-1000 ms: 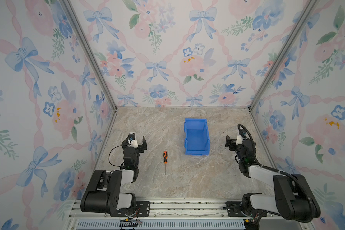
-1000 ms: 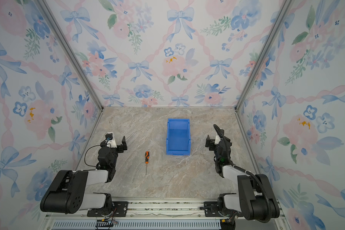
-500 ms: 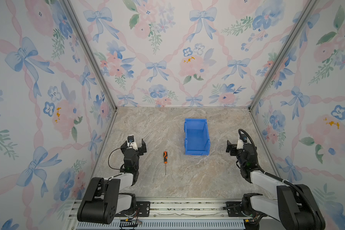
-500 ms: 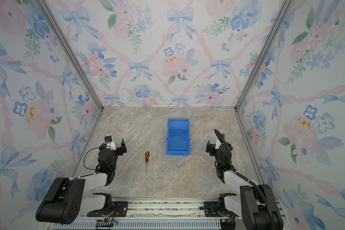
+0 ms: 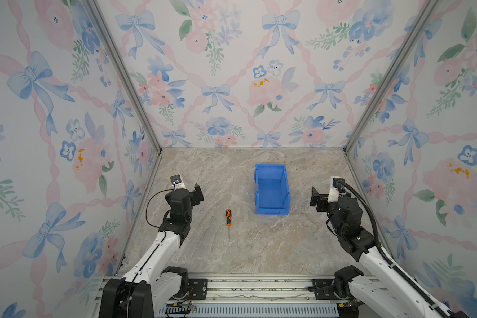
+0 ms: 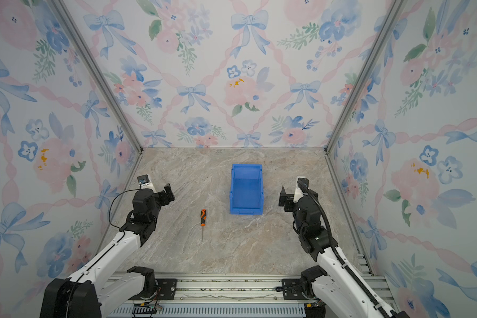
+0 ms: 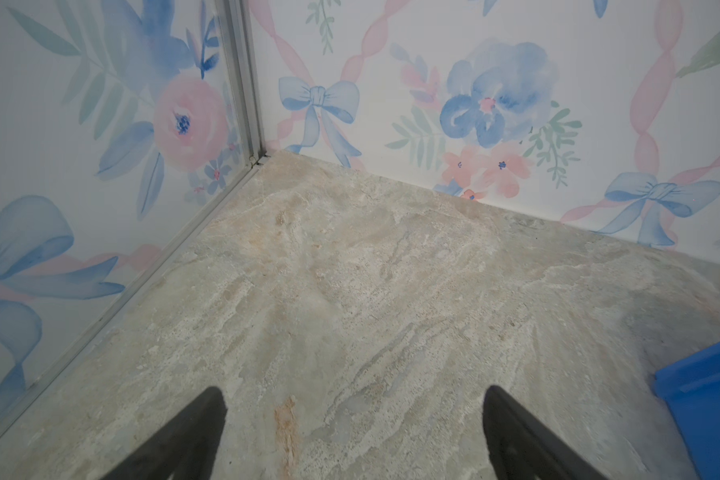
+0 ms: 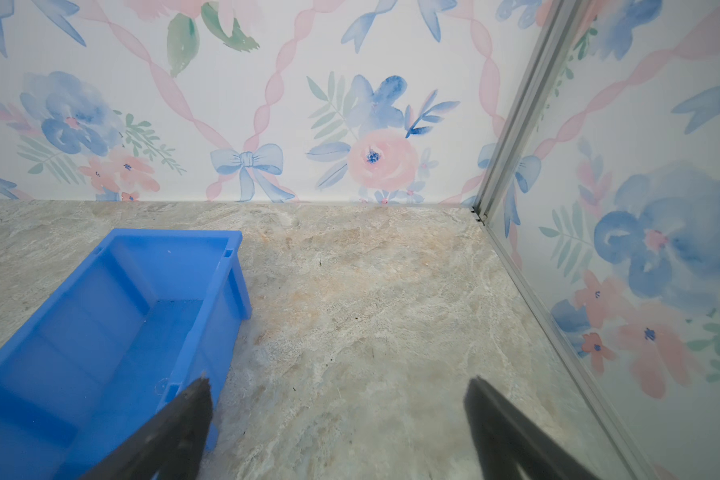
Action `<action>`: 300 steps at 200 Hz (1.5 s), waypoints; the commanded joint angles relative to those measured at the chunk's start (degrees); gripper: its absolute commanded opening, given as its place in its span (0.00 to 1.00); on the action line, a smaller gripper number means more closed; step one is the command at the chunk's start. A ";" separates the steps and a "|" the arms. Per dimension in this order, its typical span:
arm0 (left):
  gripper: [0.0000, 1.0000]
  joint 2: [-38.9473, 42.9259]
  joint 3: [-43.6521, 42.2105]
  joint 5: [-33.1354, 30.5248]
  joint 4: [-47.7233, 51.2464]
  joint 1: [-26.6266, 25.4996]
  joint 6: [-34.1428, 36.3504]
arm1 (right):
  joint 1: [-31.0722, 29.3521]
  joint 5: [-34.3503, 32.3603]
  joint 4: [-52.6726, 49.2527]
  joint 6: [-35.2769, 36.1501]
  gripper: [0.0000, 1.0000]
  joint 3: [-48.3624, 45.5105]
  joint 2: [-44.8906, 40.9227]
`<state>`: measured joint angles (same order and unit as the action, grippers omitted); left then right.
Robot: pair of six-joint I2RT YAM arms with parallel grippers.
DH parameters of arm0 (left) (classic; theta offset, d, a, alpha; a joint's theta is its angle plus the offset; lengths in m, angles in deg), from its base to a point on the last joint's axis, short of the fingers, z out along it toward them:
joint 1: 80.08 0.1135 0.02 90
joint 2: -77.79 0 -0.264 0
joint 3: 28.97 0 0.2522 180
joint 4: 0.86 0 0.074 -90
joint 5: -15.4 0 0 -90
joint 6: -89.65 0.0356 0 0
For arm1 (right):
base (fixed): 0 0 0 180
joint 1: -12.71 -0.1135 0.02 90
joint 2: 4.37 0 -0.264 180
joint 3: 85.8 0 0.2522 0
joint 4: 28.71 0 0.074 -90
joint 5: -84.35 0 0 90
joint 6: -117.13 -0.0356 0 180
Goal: Put the screwdriver in the bin
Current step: 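Move the left gripper over the orange-handled screwdriver while the right arm shifts forward, then lower the left gripper and close it on the screwdriver handle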
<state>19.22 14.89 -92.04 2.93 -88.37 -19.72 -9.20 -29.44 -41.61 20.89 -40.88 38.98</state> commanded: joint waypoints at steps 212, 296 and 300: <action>0.87 -29.48 17.70 5.22 33.09 -25.32 -24.20 | -9.55 15.09 -34.70 -16.09 0.97 16.77 13.52; 0.68 -34.77 19.73 4.61 34.45 -26.14 -22.74 | -9.47 12.65 -33.30 -14.44 0.97 16.51 12.84; 0.67 -34.86 19.73 4.63 34.42 -26.10 -22.88 | -9.40 12.63 -33.27 -14.42 0.97 16.48 12.73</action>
<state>-14.46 34.11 -86.31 35.58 -114.19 -42.61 -18.14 -15.50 -75.03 5.11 -24.82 53.23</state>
